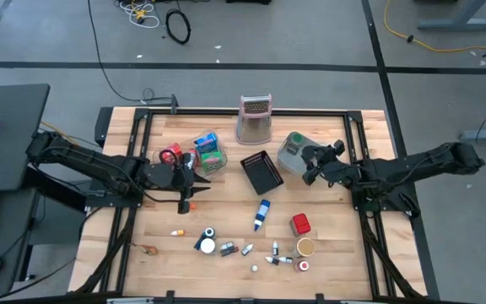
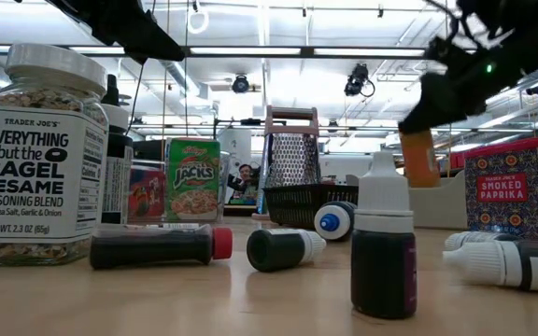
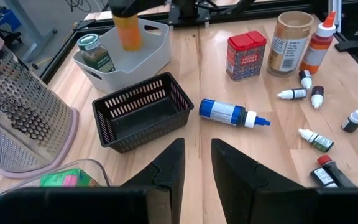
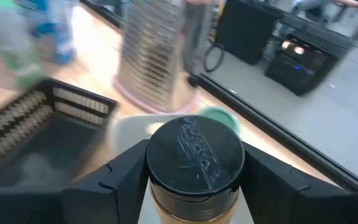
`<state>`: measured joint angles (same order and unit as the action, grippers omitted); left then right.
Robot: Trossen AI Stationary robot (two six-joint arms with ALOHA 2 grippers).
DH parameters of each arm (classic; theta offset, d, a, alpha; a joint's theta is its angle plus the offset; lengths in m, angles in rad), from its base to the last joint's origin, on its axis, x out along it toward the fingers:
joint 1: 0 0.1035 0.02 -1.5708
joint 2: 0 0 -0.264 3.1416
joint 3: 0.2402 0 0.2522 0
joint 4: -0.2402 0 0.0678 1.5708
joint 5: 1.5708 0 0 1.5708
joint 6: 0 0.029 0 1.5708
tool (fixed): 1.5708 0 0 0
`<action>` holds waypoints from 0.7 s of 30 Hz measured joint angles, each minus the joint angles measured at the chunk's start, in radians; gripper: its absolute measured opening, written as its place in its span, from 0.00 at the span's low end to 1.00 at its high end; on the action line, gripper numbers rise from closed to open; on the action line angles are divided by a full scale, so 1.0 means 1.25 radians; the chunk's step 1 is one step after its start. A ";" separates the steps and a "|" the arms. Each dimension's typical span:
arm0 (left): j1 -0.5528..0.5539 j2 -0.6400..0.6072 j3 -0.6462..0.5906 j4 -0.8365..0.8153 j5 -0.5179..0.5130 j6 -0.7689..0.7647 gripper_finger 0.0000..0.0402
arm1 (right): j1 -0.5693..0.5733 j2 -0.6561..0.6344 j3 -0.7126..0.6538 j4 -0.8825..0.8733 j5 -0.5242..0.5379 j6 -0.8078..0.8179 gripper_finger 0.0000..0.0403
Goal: Pick & Place Kitchen Items
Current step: Put the small black seasoning bottle into the gray bin
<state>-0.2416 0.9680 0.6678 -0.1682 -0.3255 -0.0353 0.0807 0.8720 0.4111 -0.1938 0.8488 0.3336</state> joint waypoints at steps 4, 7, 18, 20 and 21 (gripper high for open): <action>0.000 0.000 0.000 0.002 -0.002 -0.001 0.22 | -0.069 -0.002 -0.047 0.066 -0.017 -0.002 0.57; 0.000 0.000 0.000 0.002 -0.002 -0.001 0.22 | -0.119 -0.001 -0.079 0.140 -0.060 -0.027 0.58; 0.000 0.000 0.000 0.001 -0.002 0.002 0.22 | -0.252 0.000 -0.164 0.323 -0.145 -0.046 0.58; 0.000 0.000 0.000 0.001 -0.002 0.003 0.22 | -0.264 0.000 -0.182 0.352 -0.155 -0.027 0.58; 0.000 0.000 0.000 0.001 -0.002 0.003 0.22 | -0.270 0.000 -0.193 0.370 -0.156 -0.016 0.58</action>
<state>-0.2413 0.9680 0.6678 -0.1669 -0.3275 -0.0317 -0.2562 0.8715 0.1704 0.2688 0.6534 0.3138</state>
